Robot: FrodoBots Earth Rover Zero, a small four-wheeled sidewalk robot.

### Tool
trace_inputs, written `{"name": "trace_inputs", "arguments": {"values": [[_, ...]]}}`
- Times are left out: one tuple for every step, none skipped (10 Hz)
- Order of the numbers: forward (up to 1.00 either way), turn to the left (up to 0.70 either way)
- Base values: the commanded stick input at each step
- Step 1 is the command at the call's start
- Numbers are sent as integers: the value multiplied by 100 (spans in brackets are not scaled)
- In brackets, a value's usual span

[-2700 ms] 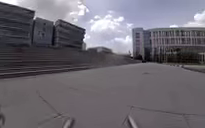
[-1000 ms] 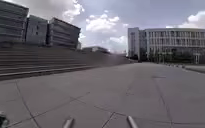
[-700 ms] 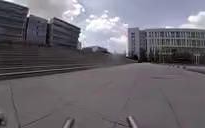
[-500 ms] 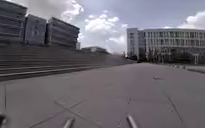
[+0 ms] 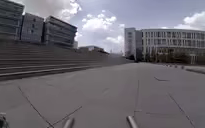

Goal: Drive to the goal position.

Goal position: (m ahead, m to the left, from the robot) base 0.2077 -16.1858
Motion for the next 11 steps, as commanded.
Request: {"name": "trace_inputs", "arguments": {"values": [[70, -33], [70, -33], [70, -33], [70, -33], [70, -33], [70, -33], [70, -33], [70, -14], [70, 0], [70, 0], [70, 0]]}}
